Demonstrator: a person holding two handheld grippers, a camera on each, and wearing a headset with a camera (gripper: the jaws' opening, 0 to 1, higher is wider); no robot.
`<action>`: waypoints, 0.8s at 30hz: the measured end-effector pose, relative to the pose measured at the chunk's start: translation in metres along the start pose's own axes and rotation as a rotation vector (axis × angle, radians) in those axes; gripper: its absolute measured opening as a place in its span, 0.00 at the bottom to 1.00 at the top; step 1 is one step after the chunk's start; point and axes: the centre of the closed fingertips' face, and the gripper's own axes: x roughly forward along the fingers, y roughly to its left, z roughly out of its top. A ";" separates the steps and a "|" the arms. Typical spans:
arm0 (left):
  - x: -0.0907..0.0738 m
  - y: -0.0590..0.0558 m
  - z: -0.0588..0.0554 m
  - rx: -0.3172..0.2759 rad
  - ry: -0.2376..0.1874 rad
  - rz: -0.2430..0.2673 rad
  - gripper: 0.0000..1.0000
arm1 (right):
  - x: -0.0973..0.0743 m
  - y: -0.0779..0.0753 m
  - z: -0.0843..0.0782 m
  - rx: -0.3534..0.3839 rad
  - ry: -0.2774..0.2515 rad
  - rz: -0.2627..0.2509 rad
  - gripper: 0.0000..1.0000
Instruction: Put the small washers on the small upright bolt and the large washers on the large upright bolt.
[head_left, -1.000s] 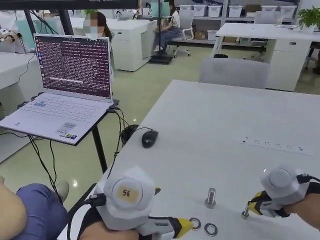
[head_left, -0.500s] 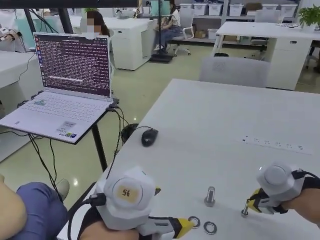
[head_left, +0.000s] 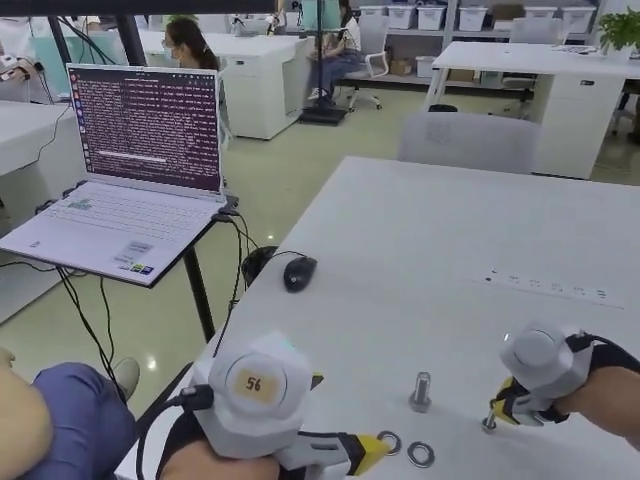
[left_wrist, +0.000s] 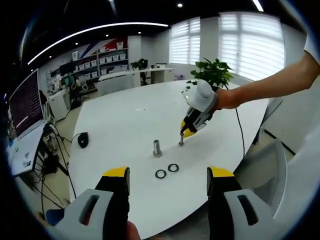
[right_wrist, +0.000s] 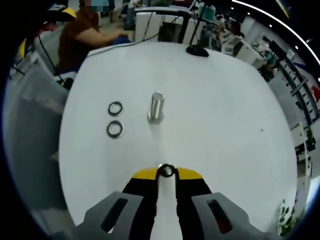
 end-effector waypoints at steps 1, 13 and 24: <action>0.000 0.001 0.000 -0.002 0.000 0.001 0.62 | 0.001 0.001 -0.001 0.002 0.005 0.006 0.13; -0.003 0.003 -0.008 -0.017 0.009 0.010 0.62 | 0.020 0.001 -0.008 0.008 0.050 0.042 0.13; -0.005 0.008 -0.013 -0.033 0.017 0.025 0.62 | 0.036 0.006 -0.015 0.018 0.090 0.066 0.13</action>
